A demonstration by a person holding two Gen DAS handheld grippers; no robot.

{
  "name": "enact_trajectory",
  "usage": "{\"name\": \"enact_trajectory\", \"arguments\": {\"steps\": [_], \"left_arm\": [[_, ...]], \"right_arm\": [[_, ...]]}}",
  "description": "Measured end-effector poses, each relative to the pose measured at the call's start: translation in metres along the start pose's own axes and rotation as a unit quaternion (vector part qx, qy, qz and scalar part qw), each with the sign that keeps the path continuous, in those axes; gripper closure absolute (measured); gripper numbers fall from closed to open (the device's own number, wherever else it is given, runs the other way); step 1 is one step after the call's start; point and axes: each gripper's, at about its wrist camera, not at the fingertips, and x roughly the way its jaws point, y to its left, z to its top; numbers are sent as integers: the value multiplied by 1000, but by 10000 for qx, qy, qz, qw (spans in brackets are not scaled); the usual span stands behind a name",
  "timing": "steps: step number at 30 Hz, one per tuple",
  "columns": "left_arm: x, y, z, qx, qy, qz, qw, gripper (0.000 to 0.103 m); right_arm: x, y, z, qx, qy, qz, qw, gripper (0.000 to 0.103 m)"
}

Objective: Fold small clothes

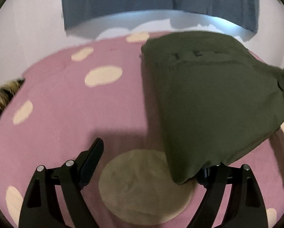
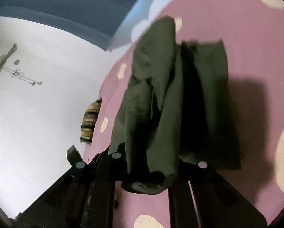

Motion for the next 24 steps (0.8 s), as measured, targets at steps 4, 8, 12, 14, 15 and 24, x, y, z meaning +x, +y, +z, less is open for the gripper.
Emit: {"name": "enact_trajectory", "arguments": {"steps": [4,8,12,14,15,24], "left_arm": [[1,-15,-1,343,-130,-1,9993,18],[27,-6,-3,129,454,-373,9982,18],[37,1,-3,-39,662,-613,9959,17],[37,1,-3,-42,664,-617,9959,17],[36,2,-3,-73,668,-644,9957,17],[38,4,-3,-229,726,-723,9945,17]], "right_arm": [[-10,-27,-10,213,-120,-103,9996,94],[10,-66,-20,585,8,-227,9980,94],[23,-91,-22,796,7,17,9968,94],[24,-96,-23,838,-13,136,9964,94],[23,-96,-24,839,0,218,9962,93],[-14,-51,9,177,-222,-173,9994,43]]}}
